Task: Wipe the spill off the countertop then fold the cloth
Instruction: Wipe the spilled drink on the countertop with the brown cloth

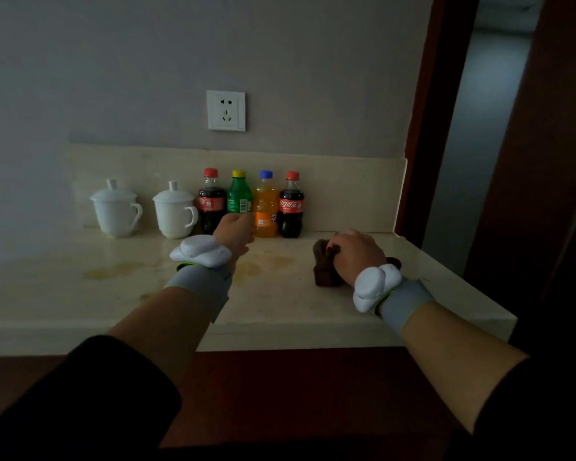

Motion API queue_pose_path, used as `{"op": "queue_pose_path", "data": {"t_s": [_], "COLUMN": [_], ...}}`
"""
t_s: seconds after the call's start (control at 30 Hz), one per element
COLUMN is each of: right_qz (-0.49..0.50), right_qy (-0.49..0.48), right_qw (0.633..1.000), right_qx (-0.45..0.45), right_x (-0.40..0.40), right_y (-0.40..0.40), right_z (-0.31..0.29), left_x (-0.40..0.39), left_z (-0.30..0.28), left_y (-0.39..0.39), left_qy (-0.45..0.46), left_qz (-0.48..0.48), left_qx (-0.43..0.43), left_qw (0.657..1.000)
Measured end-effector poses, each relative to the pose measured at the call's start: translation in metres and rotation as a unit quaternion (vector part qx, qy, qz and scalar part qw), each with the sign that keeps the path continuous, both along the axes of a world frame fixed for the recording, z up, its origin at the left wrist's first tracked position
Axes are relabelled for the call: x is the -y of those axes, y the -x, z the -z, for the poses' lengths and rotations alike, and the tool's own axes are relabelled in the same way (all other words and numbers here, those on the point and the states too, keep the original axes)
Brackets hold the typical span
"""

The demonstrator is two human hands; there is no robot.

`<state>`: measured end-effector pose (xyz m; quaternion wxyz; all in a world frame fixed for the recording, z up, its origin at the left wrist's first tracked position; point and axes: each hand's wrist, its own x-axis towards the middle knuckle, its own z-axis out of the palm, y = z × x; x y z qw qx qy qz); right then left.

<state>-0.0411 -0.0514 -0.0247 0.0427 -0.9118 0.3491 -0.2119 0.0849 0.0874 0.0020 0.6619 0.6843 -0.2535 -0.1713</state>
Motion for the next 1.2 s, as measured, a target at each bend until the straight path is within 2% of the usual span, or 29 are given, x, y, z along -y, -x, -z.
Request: {"op": "queue_pose_path", "data": {"t_s": [0.1,0.17,0.27,0.37,0.57,0.8,1.03,1.2], "right_qz": [-0.009,0.0,0.028,0.064,0.008,-0.033,-0.065,-0.108], "right_qy": [-0.128,-0.158,-0.126,-0.068,-0.06,-0.082,-0.087,-0.075], "right_qw": [0.989,0.982,0.985,0.991,0.996,0.985,0.981,0.978], "right_qx": [-0.07,-0.099,-0.117,-0.098,-0.067,-0.146,-0.163,-0.16], "right_x": [-0.021,-0.035,-0.049,-0.059,-0.045,-0.012,0.02,0.023], "right_y": [-0.013,-0.026,-0.038,-0.048,-0.066,-0.099,-0.134,-0.127], "right_z": [0.011,0.012,0.014,0.024,0.027,0.017,0.012,0.014], "left_x": [-0.011,-0.02,-0.027,-0.027,-0.019,0.001,0.022,0.025], "left_z": [-0.001,-0.002,-0.003,0.0,0.001,0.006,0.016,0.012], "left_y": [-0.01,-0.019,-0.032,-0.045,-0.062,-0.079,-0.089,-0.086], "left_qy": [0.003,-0.004,-0.004,-0.003,-0.003,-0.004,-0.009,0.013], "left_qz": [0.013,0.02,0.031,0.051,0.069,0.04,0.021,0.005], "left_qx": [0.014,0.017,0.014,0.026,0.042,0.031,0.017,0.0], "left_qw": [1.0,1.0,0.999,0.998,0.997,0.999,1.0,1.0]}}
